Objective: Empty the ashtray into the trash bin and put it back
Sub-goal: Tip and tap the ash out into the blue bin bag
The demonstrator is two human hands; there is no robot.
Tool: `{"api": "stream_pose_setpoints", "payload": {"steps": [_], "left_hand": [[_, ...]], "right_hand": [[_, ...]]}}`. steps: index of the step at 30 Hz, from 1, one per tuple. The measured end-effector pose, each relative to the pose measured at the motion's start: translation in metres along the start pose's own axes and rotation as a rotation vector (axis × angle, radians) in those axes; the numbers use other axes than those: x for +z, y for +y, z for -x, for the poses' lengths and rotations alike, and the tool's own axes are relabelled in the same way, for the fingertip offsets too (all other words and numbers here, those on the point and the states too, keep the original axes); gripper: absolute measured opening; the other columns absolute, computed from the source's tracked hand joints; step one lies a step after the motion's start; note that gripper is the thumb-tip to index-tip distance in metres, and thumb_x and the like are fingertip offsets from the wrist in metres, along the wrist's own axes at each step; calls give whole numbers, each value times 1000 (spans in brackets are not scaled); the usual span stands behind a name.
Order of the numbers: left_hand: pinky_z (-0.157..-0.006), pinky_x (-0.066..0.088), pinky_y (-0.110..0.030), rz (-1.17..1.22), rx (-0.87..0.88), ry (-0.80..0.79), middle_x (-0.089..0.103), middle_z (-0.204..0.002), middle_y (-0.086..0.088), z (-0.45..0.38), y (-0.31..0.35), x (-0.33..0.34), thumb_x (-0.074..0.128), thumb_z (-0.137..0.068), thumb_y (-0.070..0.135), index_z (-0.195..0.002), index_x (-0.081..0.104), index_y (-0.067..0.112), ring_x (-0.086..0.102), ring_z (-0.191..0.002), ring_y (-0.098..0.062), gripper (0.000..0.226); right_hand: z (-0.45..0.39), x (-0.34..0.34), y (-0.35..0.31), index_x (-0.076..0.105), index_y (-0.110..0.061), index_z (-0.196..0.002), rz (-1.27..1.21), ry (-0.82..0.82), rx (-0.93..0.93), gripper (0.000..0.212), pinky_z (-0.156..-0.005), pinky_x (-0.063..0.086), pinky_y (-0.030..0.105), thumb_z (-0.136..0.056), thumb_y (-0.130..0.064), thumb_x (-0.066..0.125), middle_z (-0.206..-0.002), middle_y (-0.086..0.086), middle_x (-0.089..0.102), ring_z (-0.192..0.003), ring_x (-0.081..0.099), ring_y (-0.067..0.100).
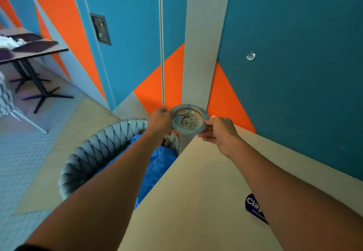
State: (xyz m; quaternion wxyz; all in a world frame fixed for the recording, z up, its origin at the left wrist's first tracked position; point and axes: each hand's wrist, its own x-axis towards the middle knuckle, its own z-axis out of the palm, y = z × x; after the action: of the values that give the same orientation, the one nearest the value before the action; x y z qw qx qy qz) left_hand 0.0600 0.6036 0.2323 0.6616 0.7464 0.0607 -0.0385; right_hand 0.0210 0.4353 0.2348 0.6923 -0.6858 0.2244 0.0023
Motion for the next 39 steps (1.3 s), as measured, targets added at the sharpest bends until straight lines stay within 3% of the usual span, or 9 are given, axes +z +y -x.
{"api": "stream_pose_setpoints", "payload": {"steps": [10,13,17,26,31,34,39], "left_hand": [[-45,34,-29,-14,-163,74,45,-60,-7,-47,-91,-99,43,-100,24,-79,49,10,40,-47,-17,26],[-47,36,-30,-25,-208,77,48,-63,-9,-58,-115,-120,41,-99,22,-86,51,7,42,-49,-18,22],[-49,38,-31,-7,-261,60,50,-66,-7,-75,-153,-145,41,-100,22,-87,51,8,44,-52,-17,22],[-54,44,-33,-14,-363,77,55,-73,-10,-112,-236,-171,46,-99,20,-84,51,10,50,-61,-21,20],[-54,47,-33,18,-402,102,57,-79,-12,-135,-271,-177,48,-99,19,-80,51,12,56,-66,-23,20],[-55,48,-33,33,-417,101,58,-83,-13,-146,-286,-179,48,-99,18,-82,51,11,58,-71,-24,18],[-53,50,-30,44,-435,112,59,-77,-10,-163,-307,-177,49,-99,19,-79,52,13,59,-65,-21,21]], "right_hand": [[-41,116,64,65,-2,-100,77,-137,117,18,-43,52,24,-91,-11,52,-58,6,73,-55,72,22],[-52,141,84,64,-5,-107,91,-162,138,20,-43,52,24,-92,-10,52,-67,9,74,-58,73,23],[-74,173,118,64,-3,-101,125,-193,193,16,-43,52,24,-93,-11,53,-62,8,74,-58,73,23],[-122,219,189,62,-4,-99,195,-236,298,15,-50,53,28,-93,-15,54,-74,14,75,-62,74,25],[-141,238,216,62,-5,-95,211,-248,344,13,-47,52,26,-95,-13,52,-61,8,72,-55,72,20],[-152,245,226,61,-7,-92,213,-250,362,12,-48,53,26,-96,-13,51,-65,9,72,-54,71,19],[-165,248,239,58,-12,-88,205,-282,360,14,-55,55,28,-97,-15,49,-71,9,72,-58,71,18]]}}
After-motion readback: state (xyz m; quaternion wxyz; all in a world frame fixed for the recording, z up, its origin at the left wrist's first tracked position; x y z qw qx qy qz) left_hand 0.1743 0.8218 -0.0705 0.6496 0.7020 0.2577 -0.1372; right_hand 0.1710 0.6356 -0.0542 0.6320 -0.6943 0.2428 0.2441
